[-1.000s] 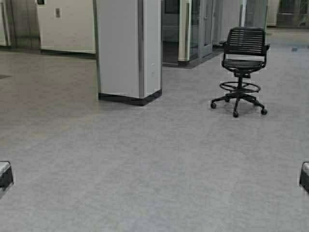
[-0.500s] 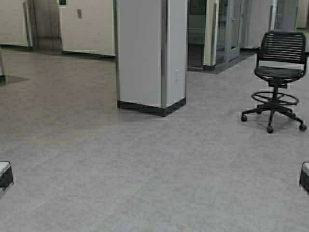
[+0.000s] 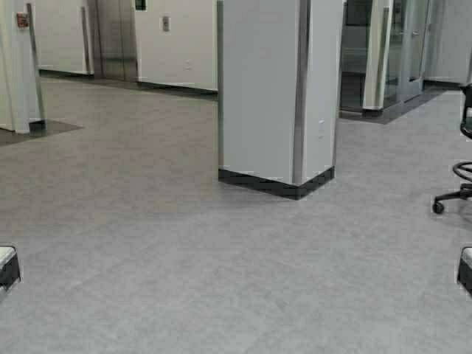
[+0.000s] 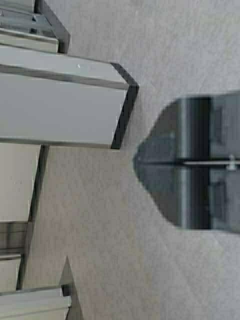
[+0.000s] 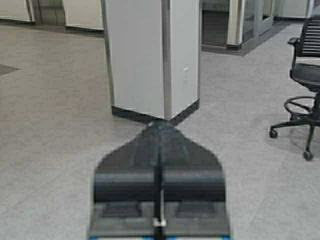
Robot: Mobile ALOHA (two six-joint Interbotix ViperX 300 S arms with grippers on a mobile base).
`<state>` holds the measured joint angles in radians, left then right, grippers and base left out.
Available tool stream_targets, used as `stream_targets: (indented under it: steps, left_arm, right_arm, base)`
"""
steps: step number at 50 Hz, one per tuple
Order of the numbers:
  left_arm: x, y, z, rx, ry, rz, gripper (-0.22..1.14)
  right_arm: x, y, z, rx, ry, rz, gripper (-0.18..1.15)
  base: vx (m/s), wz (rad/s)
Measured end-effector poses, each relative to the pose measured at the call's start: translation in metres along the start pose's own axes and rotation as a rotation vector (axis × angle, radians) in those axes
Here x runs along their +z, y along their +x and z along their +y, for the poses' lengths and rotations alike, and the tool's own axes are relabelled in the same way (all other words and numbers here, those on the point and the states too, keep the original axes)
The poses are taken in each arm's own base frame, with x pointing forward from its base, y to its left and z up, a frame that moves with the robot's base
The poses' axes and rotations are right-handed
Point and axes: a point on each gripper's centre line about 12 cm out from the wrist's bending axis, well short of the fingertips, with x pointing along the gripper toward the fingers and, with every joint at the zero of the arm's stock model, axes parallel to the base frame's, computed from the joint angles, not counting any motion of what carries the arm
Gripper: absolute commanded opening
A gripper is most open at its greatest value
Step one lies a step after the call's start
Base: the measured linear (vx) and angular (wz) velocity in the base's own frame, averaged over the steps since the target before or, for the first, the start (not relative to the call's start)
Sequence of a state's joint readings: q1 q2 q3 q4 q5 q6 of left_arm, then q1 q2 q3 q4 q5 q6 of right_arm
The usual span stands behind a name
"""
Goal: Navigate to elevator, push the call button, then enter the elevator
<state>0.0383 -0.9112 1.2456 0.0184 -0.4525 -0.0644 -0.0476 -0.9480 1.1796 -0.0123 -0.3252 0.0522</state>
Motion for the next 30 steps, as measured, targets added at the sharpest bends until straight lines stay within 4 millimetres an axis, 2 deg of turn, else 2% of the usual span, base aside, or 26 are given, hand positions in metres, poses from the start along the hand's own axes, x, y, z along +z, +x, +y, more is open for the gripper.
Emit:
stream_targets:
  steps: [12, 30]
  left_arm:
    - [0.0020, -0.0021, 0.0000, 0.000, -0.003, -0.012, 0.03]
    - [0.0028, -0.0017, 0.0001, 0.001, -0.004, -0.017, 0.03]
  right_arm:
    - [-0.0009, 0.0001, 0.0000, 0.000, 0.000, 0.003, 0.05]
    - [0.0006, 0.0007, 0.0003, 0.002, 0.000, 0.000, 0.05]
  base:
    - [0.78, 0.11]
    - [0.76, 0.26]
